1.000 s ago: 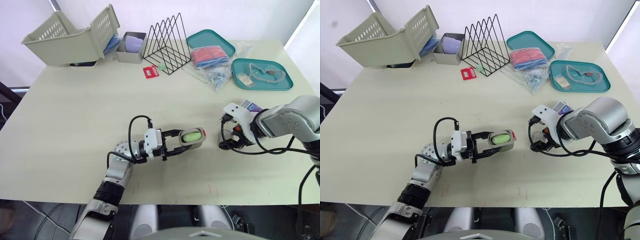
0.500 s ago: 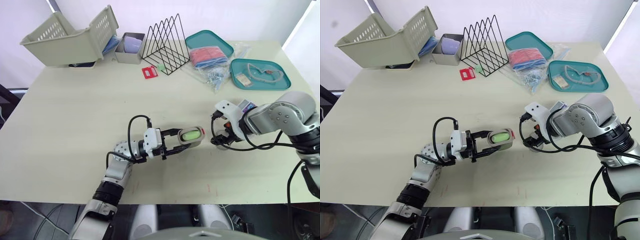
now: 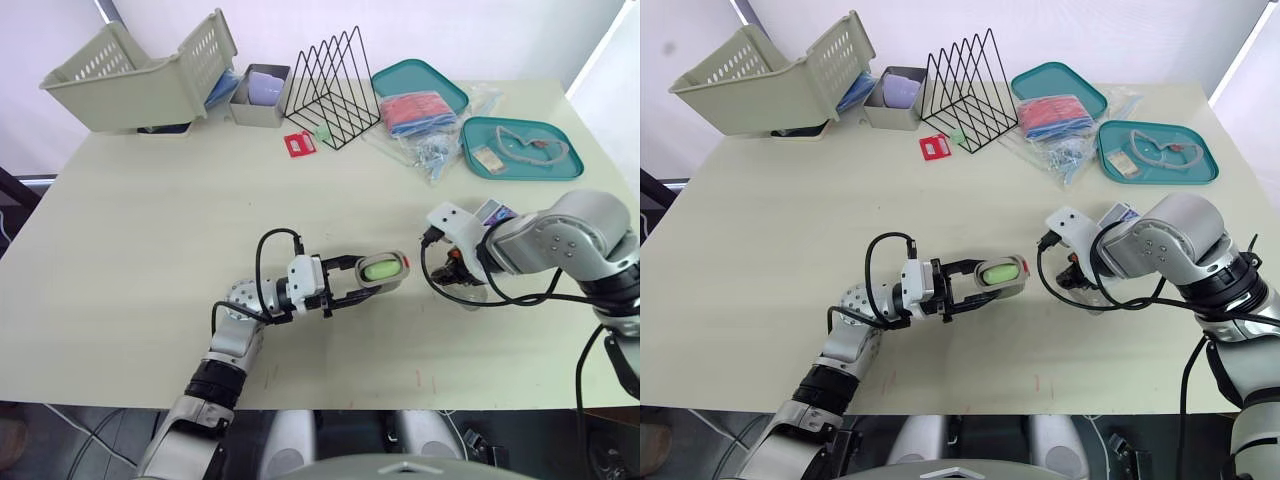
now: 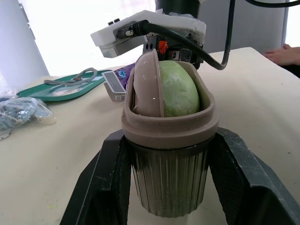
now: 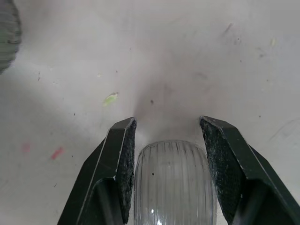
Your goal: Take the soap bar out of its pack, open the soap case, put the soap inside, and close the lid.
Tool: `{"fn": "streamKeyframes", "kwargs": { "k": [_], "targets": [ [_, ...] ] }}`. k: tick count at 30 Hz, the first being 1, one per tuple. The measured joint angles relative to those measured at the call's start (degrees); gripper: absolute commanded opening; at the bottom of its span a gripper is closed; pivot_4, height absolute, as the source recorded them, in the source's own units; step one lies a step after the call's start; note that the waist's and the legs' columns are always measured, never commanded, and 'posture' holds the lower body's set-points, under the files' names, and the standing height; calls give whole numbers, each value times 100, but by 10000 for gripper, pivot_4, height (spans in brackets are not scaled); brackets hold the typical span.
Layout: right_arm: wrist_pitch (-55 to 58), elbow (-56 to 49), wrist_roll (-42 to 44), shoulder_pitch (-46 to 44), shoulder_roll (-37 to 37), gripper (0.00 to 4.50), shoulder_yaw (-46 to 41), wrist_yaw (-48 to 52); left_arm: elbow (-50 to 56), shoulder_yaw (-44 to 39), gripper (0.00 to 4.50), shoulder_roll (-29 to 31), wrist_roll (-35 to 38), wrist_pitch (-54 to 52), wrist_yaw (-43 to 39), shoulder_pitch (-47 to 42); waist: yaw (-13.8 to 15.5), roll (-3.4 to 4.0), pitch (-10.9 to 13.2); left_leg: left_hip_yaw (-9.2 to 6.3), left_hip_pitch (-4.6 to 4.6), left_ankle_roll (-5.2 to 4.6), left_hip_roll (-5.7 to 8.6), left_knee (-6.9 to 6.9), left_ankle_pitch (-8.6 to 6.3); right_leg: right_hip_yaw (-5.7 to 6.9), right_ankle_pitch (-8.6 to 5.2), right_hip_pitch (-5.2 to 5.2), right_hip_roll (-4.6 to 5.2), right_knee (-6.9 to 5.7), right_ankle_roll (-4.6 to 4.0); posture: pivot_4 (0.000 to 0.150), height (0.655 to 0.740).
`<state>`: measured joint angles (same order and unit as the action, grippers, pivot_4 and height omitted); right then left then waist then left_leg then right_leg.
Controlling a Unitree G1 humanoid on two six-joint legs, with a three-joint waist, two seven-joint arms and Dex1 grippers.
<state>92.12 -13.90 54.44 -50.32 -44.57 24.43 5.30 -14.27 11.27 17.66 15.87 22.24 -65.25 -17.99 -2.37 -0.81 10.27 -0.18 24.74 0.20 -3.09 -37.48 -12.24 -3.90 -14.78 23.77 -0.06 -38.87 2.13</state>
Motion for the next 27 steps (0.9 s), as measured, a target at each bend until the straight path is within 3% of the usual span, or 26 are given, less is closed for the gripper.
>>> {"fn": "streamKeyframes", "kwargs": {
  "k": [2, 4, 5, 12, 16, 27],
  "targets": [
    [4, -172, -41, -1, -3, 33667, -11, 109, -27, 0, 18500, 0, -1, 21, -13, -4, 5, 0, 0, 0, 2, 0, 0, 1, 0, 0, 0, 0, 0, 2, 0, 1500, 7400],
    [6, -259, -32, -4, -19, 43129, -19, 201, -42, -1, 18500, 1, -1, 28, -32, -10, 9, 0, 0, 1, 3, 0, 1, 1, 0, 0, 0, 0, 2, 3, 0, 1500, 7400],
    [6, -305, 0, -15, -55, 44798, -23, 255, -51, 0, 18500, 3, -1, 35, -57, -17, 14, 0, 0, 1, 3, 0, 1, 1, 0, 0, 0, 0, 3, 3, 0, 1500, 7400],
    [7, -522, 281, -88, -880, 44798, -200, 415, -93, -2, 18500, 10, 0, 70, -107, -63, 23, 1, 1, 1, 2, 0, 3, 2, 0, 0, 0, 1, 6, 4, -1, 1500, 7400],
    [8, -695, 454, 301, -1320, 44798, -269, 442, -99, -7, 18500, 19, 2, 86, -130, -87, 23, 0, 0, 2, 3, 0, 2, 5, 0, 0, -1, 1, 6, 6, -1, 1500, 7400],
    [9, -615, 1006, 677, -1200, 44798, -335, 61, -103, -3, 18500, 28, 0, 114, -202, -90, 8, 0, 1, 10, 1, 0, 1, 3, 0, -8, 0, 2, 4, 5, 1, 1500, 7400]
  ]
}}
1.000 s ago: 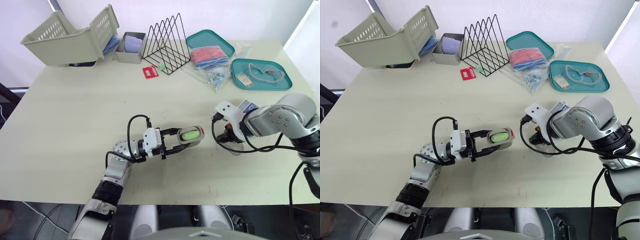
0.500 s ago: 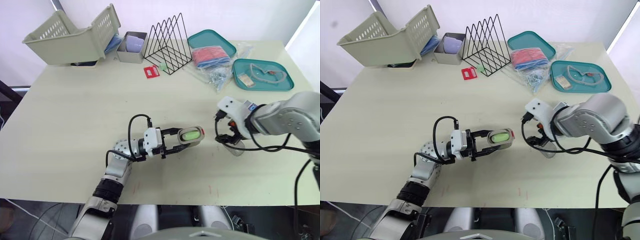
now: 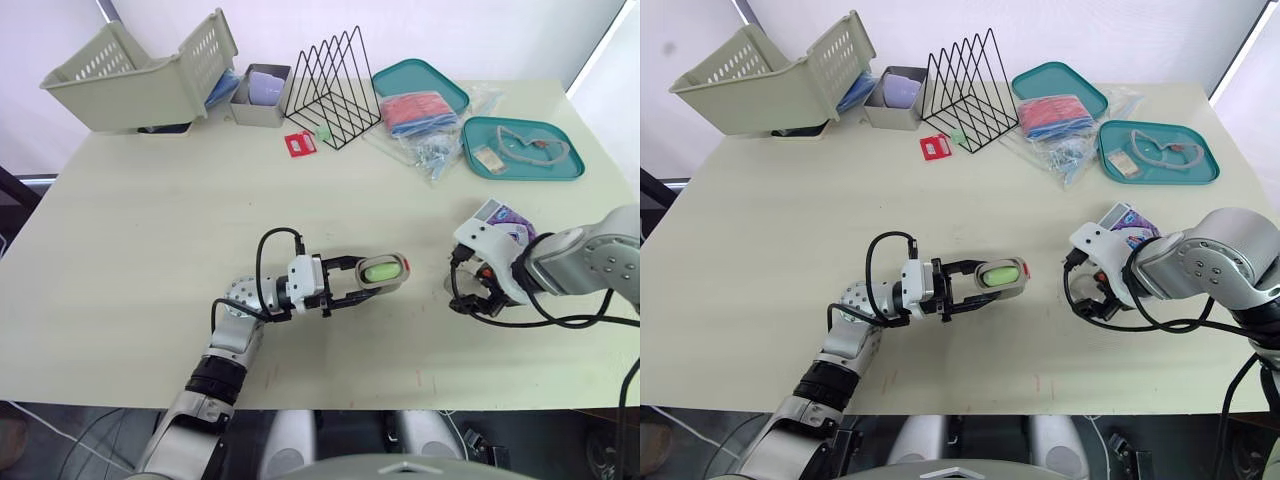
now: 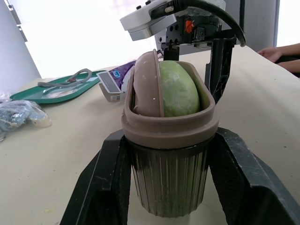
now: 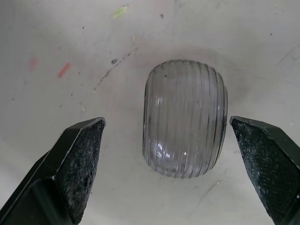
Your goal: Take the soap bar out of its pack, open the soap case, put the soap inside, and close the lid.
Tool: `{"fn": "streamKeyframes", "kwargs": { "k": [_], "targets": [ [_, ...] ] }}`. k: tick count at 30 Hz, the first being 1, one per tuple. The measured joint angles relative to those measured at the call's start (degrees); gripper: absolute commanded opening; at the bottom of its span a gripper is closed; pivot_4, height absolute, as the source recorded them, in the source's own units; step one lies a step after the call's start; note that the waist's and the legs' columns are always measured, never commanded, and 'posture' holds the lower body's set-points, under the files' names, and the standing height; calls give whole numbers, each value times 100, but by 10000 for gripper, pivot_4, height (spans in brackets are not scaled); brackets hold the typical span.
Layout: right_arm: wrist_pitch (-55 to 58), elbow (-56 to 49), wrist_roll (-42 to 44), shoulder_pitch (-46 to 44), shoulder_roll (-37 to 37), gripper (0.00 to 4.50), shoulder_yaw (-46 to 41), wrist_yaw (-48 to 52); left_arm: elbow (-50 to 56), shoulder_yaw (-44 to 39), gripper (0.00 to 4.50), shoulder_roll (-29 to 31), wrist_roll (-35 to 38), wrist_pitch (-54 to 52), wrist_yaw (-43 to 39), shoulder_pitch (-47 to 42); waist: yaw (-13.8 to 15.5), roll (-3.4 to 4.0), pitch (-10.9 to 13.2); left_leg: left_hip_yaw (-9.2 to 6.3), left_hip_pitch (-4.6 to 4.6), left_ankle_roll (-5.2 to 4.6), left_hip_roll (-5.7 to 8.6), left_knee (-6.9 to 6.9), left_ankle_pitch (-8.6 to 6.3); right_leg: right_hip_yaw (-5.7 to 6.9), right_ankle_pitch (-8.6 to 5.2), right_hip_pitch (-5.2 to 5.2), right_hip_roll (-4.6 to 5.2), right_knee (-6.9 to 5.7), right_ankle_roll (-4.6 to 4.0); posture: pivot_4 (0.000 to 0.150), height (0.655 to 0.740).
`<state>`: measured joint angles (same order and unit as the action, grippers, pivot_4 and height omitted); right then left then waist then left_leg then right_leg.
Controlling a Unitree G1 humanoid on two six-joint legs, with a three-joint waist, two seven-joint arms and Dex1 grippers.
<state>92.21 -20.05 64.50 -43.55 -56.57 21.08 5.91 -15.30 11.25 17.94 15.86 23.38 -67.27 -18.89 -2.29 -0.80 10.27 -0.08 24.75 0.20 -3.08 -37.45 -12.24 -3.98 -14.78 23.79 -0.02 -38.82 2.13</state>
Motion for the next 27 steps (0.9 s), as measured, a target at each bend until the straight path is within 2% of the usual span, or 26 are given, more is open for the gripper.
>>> {"fn": "streamKeyframes", "kwargs": {
  "k": [4, 6, 7, 13, 16, 19, 23, 27],
  "targets": [
    [0, 55, 21, 70, 87, 33678, -54, -138, -12, 2, 18500, 0, -13, 6, 0, -2, 5, 0, 0, -2, 1, 0, 0, 1, 0, 1, 0, 0, 0, 0, 0, 1500, 7400],
    [0, 44, 11, 126, 107, 21330, -61, -203, -63, 1, 18500, 6, -22, 58, -5, -9, 5, 0, 0, -1, 0, 0, 0, 0, 0, 1, 0, 0, 0, -1, 0, 1500, 7400],
    [1, 9, 0, 126, 106, 18806, -61, -204, -88, 1, 18500, 7, -22, 79, -14, -20, 4, 0, 0, -2, 0, 0, 0, 0, 0, 1, 0, 0, 0, -1, 1, 1500, 7400],
    [-324, -962, -707, 27, -223, 18806, -165, 96, -121, 2, 18500, 55, -17, 80, -88, -141, 7, 3, 2, -2, 4, 0, 0, 1, 0, 3, -2, 5, 0, -1, 2, 1500, 7400],
    [-1437, -1380, -1409, 216, -699, 18806, -551, 580, -138, 0, 18500, 78, -4, 71, -133, -179, 23, 3, 2, -2, 7, 0, 1, 1, 0, 4, -10, 8, 0, 4, 17, 1500, 7400],
    [-2579, -1311, -2155, 411, -1005, 18806, -950, 1126, -219, -5, 18500, 99, -2, 63, -175, -238, 24, 3, 2, 2, 4, 0, 2, 1, 0, 0, -11, 7, 2, 4, 19, 1500, 7400],
    [-3776, -1068, -2813, 491, -1352, 18806, -901, 2659, -402, -1, 18500, 108, 1, 29, -304, -468, 20, 3, 2, 0, -2, 0, 0, 1, 0, 1, -11, 5, -1, 1, 18, 1500, 7400],
    [-4364, -786, -3067, 269, -1245, 18806, -642, 3970, -471, 6, 18500, 102, 7, -89, -476, -639, -6, 3, 2, 5, -2, 0, 0, 1, 0, -3, -4, 6, -2, 1, 7, 1500, 7400]
  ]
}}
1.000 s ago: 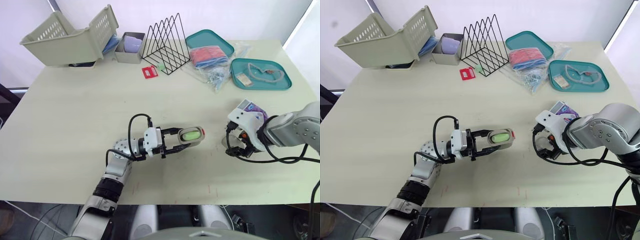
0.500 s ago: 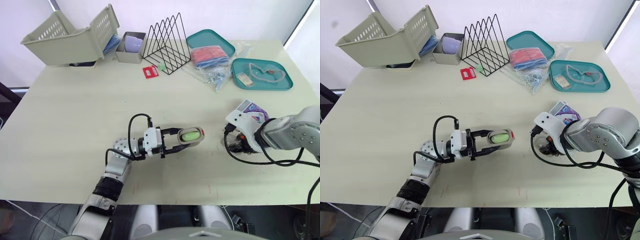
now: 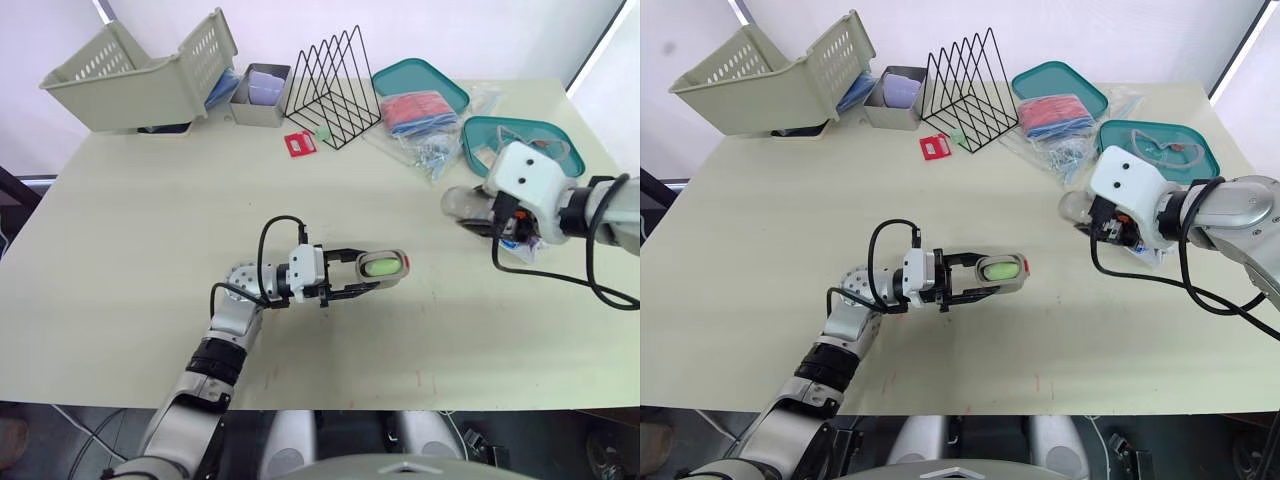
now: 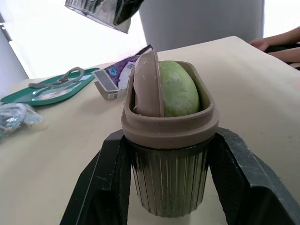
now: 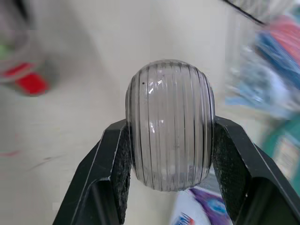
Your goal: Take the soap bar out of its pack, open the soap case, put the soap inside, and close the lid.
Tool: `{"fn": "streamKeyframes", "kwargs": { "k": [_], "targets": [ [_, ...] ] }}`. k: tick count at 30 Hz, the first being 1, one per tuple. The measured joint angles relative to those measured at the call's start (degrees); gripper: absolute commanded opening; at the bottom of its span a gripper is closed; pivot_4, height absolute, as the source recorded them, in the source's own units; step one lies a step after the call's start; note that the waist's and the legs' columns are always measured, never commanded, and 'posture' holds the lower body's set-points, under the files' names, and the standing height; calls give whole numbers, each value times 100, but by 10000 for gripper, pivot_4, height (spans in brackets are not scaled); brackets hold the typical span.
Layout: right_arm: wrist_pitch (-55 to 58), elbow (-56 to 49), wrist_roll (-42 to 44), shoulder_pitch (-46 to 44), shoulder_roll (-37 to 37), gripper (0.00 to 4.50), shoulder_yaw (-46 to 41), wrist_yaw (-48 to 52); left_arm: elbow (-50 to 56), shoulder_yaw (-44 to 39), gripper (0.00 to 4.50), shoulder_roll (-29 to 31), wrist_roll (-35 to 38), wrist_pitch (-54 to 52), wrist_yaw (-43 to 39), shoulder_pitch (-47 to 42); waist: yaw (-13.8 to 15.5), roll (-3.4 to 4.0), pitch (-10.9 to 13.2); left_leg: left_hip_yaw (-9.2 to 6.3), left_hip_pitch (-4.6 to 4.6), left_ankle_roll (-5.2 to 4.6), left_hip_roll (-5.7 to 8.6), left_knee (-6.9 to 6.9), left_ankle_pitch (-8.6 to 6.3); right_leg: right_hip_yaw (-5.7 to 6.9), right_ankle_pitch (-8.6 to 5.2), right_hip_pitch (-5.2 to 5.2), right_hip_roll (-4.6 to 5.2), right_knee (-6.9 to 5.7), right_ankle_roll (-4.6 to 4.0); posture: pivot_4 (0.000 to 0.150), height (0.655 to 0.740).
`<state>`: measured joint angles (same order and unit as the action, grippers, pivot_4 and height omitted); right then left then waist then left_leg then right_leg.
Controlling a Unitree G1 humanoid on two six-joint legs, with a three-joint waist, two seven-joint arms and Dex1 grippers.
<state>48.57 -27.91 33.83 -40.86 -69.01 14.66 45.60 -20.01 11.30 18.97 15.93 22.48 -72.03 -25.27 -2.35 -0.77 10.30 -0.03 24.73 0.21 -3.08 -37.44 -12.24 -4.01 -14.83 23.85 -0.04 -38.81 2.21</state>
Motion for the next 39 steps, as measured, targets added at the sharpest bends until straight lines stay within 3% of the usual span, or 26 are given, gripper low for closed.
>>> {"fn": "streamKeyframes", "kwargs": {
  "k": [6, 15, 26, 39],
  "targets": [
    [-233, 387, -491, -1008, 596, 18806, 561, 1262, -175, 100, 18500, -227, -56, -67, -78, -161, 37, 1, 1, -6, 4, 0, 1, -2, 0, 5, 4, 0, 0, 0, -7, 1500, 7400],
    [-96, 368, -1075, -1331, 721, 18806, 1095, 2240, -318, 238, 18500, -365, -286, -9, -8, -304, 64, 1, 1, -7, 1, 0, 4, -3, 0, 7, 4, 0, 2, -4, -7, 1500, 7400],
    [816, 316, -1480, -2004, 1123, 18806, 1607, 2644, -597, 297, 18500, -624, -582, 250, 307, -433, 93, 1, 0, -11, 1, 1, 5, -11, 0, 12, 5, -6, 4, -6, -7, 1500, 7400],
    [645, 134, -1970, -1954, 1124, 18806, 1955, 2924, -829, 400, 18500, -726, -750, 449, 567, -576, 160, 1, 0, -11, -1, 1, 5, -25, 0, 12, 6, -9, 4, -11, -5, 1500, 7400]
  ]
}}
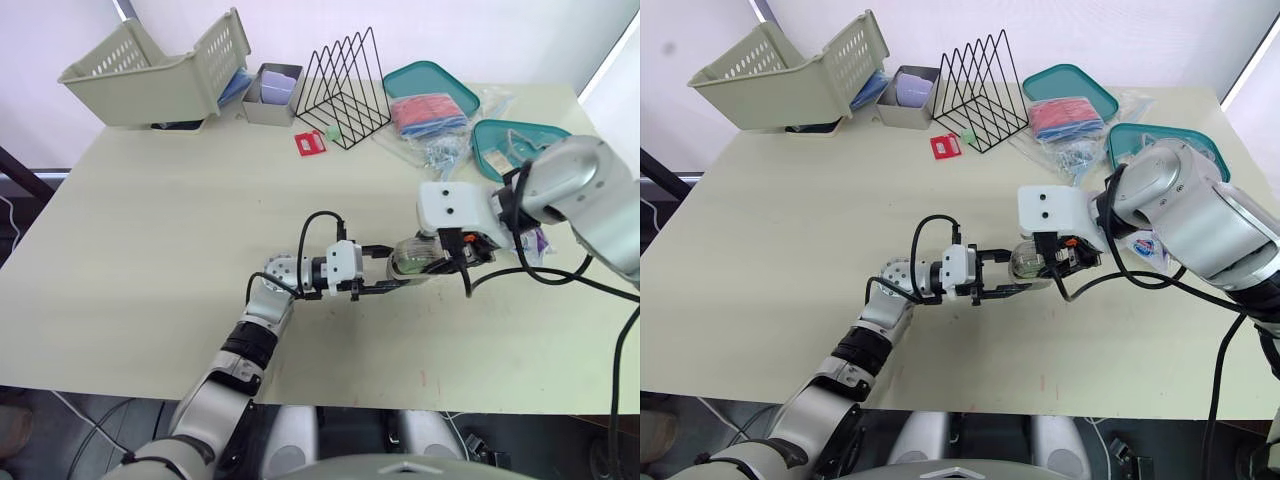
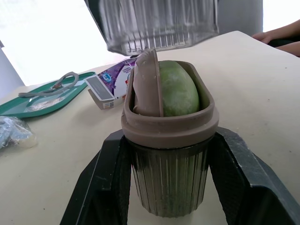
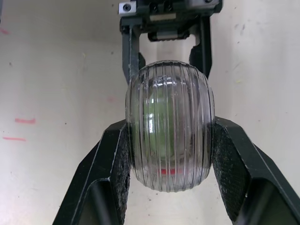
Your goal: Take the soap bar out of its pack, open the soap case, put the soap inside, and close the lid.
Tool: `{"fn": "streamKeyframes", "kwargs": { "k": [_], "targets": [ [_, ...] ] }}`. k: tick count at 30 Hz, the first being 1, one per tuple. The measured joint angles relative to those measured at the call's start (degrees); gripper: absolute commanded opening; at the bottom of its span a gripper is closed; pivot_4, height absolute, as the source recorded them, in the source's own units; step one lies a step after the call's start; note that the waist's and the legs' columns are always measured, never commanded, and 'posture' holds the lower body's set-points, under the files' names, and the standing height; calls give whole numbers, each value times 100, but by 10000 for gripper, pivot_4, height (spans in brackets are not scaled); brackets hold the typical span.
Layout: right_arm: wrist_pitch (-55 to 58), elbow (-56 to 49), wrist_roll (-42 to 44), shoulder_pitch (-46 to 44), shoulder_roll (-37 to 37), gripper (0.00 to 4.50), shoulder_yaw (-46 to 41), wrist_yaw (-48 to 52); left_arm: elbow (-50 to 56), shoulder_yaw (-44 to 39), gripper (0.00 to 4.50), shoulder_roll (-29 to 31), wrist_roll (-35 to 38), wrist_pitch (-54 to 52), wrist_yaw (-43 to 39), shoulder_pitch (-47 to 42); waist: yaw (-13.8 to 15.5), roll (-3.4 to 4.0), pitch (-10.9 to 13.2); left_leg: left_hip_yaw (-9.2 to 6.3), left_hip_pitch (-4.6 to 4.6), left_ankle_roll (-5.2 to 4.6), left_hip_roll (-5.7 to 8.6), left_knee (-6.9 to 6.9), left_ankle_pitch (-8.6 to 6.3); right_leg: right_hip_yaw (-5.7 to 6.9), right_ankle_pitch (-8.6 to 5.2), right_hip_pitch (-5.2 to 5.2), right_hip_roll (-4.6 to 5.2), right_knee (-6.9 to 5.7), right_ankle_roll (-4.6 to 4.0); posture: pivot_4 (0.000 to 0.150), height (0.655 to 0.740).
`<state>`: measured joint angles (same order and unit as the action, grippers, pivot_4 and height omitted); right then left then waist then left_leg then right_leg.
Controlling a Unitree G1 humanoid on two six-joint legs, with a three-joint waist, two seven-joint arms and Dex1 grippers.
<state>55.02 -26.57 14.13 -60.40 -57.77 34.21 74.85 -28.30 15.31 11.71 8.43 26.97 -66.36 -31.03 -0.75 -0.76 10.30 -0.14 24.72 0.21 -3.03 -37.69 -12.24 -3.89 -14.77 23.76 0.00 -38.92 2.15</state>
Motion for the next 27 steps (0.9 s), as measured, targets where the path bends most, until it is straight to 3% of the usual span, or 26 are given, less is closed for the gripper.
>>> {"fn": "streamKeyframes", "kwargs": {
  "k": [14, 27],
  "targets": [
    [-209, 61, -648, -1, 131, 18806, 275, 256, 11, 108, 18500, -4, -169, 123, 251, 3, 1, 0, -2, -5, -3, 0, 0, -15, 0, 6, 1, -12, 0, -2, 1, 1500, 7400],
    [-426, 167, -1044, 32, 246, 18806, 284, 415, 609, 237, 18500, 102, -161, -1035, 312, -19, -4, 0, -9, -9, -7, 0, -1, -21, 0, 10, 1, -19, -1, -3, 4, 1500, 7400]
  ]
}}
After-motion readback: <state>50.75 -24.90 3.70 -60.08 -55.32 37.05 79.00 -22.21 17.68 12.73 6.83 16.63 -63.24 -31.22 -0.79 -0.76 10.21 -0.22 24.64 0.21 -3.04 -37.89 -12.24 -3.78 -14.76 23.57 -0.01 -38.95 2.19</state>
